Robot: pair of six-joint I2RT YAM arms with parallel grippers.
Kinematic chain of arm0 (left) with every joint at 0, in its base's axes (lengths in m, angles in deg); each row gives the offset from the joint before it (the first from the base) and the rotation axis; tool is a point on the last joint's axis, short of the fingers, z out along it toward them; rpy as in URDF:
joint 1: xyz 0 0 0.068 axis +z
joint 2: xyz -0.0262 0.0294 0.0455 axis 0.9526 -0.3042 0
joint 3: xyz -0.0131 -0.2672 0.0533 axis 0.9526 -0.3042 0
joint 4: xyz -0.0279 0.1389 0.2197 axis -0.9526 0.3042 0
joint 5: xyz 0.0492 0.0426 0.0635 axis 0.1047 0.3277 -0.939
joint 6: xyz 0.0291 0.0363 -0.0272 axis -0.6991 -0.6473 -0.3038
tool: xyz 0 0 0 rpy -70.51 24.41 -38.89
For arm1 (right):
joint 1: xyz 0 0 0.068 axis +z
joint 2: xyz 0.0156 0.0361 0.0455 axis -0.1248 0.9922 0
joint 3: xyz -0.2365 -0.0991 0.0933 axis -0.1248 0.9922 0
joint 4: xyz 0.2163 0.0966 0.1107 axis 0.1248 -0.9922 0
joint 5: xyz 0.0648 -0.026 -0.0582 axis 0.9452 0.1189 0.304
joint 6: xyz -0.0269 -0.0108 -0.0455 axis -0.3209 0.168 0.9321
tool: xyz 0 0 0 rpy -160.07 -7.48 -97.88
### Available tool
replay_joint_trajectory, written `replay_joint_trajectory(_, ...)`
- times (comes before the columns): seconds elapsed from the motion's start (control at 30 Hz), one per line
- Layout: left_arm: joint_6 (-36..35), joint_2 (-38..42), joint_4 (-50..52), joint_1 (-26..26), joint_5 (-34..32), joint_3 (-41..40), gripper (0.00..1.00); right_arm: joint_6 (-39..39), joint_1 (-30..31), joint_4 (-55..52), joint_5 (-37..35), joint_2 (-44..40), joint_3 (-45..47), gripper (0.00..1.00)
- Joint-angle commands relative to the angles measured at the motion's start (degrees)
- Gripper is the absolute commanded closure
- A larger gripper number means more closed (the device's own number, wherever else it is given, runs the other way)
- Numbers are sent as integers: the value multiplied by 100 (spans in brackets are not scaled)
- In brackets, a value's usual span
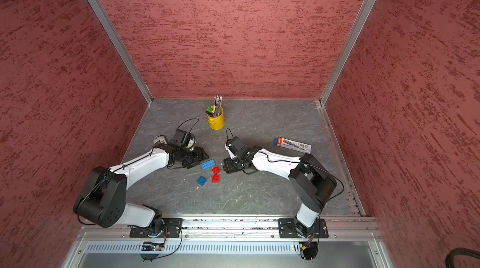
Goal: Assemble the letter y with lego
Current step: Adjust the lego brick at the center of the board, then pick up the lego brick from the center of the board.
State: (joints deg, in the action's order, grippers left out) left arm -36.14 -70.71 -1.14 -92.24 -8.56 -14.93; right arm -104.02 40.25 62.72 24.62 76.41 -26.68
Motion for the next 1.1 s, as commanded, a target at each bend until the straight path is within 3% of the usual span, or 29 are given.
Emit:
replay_joint_trajectory(0.0,359,68,-312,-157,200,-167,36,119,53,-39,-58,89,-205,47)
replay_joint_trajectory(0.53,111,-975,-694,-391,26,551,36,232,136,-166,-25,424,-560,45)
replay_joint_trajectory(1.07,138,774,-52,238,-142,-460,34,395,422,-910,-540,1486,-1774,42)
